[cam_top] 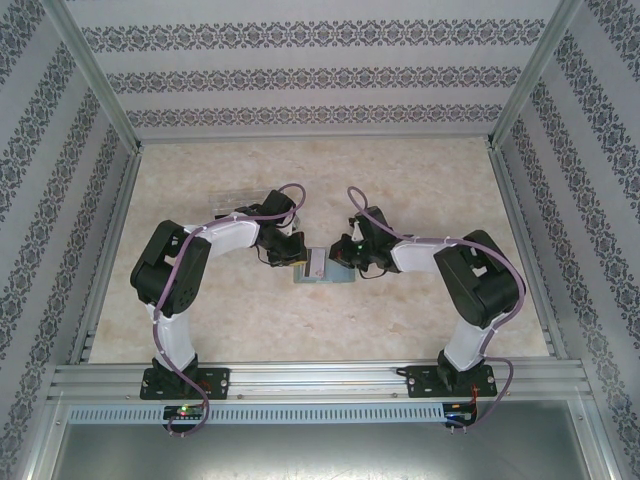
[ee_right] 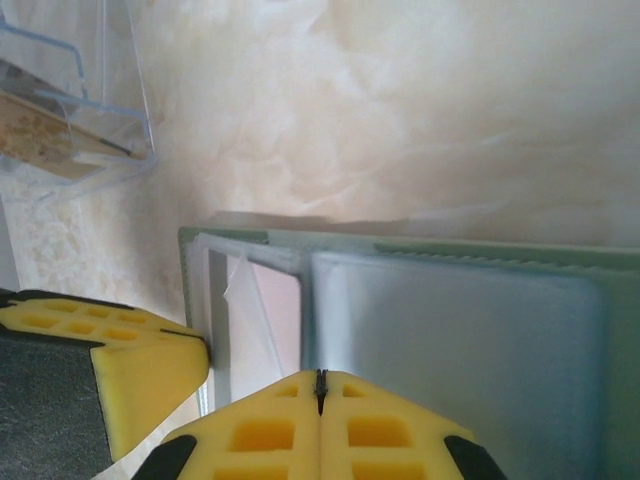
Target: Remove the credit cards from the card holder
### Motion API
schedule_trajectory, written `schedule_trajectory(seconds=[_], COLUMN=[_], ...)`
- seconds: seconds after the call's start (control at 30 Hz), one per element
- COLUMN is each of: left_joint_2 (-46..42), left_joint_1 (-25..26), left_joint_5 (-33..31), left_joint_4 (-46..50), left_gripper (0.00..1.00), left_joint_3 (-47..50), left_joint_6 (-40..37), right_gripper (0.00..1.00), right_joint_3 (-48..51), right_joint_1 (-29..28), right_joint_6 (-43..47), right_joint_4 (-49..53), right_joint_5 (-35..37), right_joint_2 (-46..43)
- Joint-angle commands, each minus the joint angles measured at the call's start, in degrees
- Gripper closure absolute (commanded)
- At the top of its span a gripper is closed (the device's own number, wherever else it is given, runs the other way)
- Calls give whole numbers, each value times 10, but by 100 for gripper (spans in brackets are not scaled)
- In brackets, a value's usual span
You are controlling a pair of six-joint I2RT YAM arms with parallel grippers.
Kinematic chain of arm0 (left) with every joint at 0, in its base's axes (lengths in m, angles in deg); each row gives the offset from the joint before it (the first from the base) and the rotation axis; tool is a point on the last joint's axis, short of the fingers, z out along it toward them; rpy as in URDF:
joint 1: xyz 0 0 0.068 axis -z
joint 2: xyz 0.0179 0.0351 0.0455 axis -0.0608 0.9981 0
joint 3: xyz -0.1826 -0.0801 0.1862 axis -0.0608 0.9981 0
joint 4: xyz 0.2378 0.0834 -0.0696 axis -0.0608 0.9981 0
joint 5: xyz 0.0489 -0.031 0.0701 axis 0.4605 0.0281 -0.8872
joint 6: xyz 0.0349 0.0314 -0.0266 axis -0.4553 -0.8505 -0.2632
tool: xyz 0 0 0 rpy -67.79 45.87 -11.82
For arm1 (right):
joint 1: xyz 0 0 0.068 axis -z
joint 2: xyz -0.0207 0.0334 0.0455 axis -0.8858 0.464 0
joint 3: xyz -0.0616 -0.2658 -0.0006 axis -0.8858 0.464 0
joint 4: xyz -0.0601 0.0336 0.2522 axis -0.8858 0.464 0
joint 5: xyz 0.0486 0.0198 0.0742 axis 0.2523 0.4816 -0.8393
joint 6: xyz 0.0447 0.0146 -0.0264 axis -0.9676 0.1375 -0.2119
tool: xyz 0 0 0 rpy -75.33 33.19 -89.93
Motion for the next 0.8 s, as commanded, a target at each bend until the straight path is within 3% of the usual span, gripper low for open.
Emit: schedule_trajectory(seconds=[0.0,0.37,0.77], left_joint_2=[7,21,25], left_joint_1=[5,5,5], left_joint_5=[-32,-20,-23], left_joint_4=[51,46,48], left_gripper=[95,95,95], left_joint_3=[3,2,4], left_joint_6=[-13,-14,-14], right_gripper=[95,79,77], right_joint_3=[14,-19,-46], right_joint_1=[7,-3,-10], right_joint_6=[15,-7,-18], right_joint_4=[-2,-25,-25], right_joint_5=[14,-32,-35], right_joint_2=[-17,14,52])
